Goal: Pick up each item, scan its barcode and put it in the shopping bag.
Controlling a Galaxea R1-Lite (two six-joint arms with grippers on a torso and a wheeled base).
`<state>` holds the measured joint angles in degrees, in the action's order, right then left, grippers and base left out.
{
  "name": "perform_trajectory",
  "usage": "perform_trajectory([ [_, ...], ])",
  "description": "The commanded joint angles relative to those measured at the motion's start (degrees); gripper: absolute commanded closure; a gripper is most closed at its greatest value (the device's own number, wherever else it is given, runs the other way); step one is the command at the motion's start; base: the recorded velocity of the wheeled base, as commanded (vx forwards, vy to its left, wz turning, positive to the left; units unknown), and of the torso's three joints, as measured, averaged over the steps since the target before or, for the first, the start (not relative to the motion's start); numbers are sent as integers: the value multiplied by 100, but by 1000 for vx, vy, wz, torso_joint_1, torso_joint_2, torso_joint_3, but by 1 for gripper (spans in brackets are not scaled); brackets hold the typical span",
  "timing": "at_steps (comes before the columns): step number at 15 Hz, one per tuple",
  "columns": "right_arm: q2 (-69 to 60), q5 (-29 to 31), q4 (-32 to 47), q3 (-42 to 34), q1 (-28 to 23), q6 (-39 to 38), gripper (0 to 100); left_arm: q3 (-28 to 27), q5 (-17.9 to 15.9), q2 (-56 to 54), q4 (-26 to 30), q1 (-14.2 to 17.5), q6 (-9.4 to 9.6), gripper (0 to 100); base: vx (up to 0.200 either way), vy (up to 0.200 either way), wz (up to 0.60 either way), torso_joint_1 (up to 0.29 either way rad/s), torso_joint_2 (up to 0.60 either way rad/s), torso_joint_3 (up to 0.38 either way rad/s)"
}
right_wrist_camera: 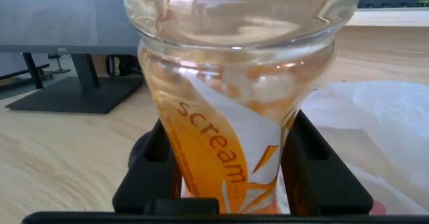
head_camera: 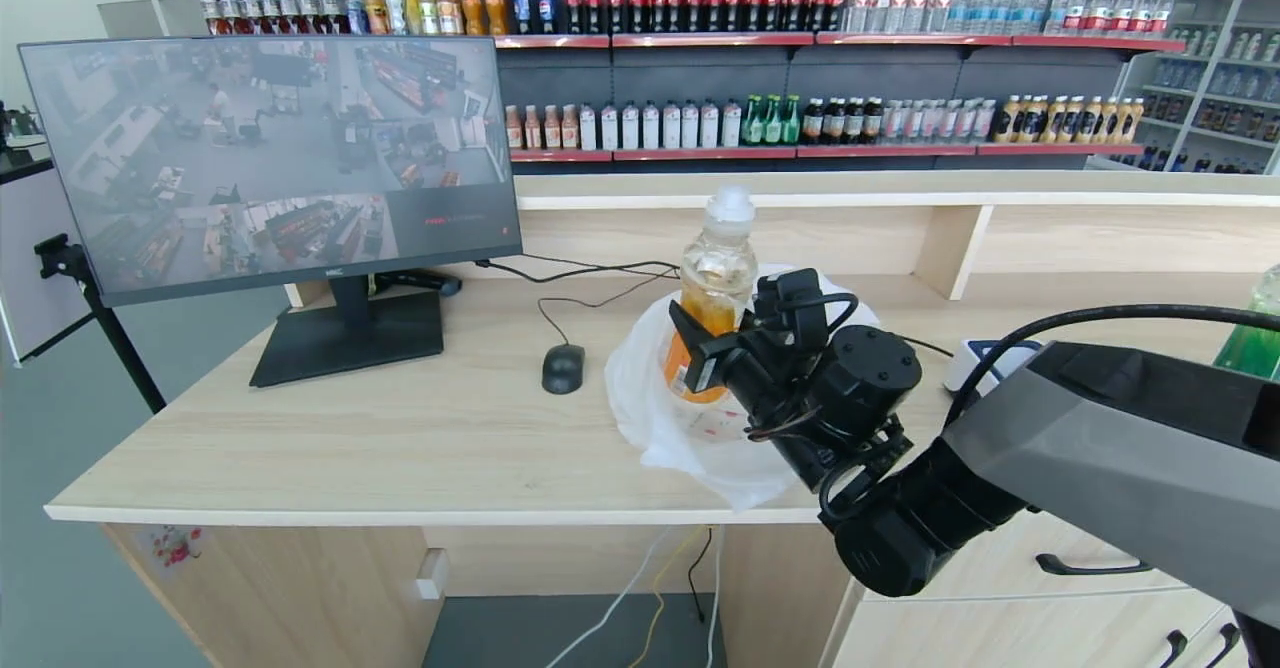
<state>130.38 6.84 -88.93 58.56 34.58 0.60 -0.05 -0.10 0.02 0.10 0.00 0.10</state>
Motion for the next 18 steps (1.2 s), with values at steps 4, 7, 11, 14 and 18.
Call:
perform_trajectory([
  [4, 313, 28, 16, 437, -286, 2, 100, -4, 1, -2, -1, 0, -1, 0, 0, 0, 0, 0, 0, 0],
  [7, 348, 28, 42, 472, -558, 2, 100, 5, 1, -2, -1, 0, -1, 0, 0, 0, 0, 0, 0, 0],
  [11, 471, 19, 51, 516, -628, 2, 100, 5, 1, -2, -1, 0, -1, 0, 0, 0, 0, 0, 0, 0],
  [14, 506, 19, 42, 507, -672, -33, 100, 5, 1, -2, -1, 0, -1, 0, 0, 0, 0, 0, 0, 0],
  [18, 735, -7, 16, 542, -699, -77, 100, -4, 1, -2, -1, 0, -1, 0, 0, 0, 0, 0, 0, 0],
])
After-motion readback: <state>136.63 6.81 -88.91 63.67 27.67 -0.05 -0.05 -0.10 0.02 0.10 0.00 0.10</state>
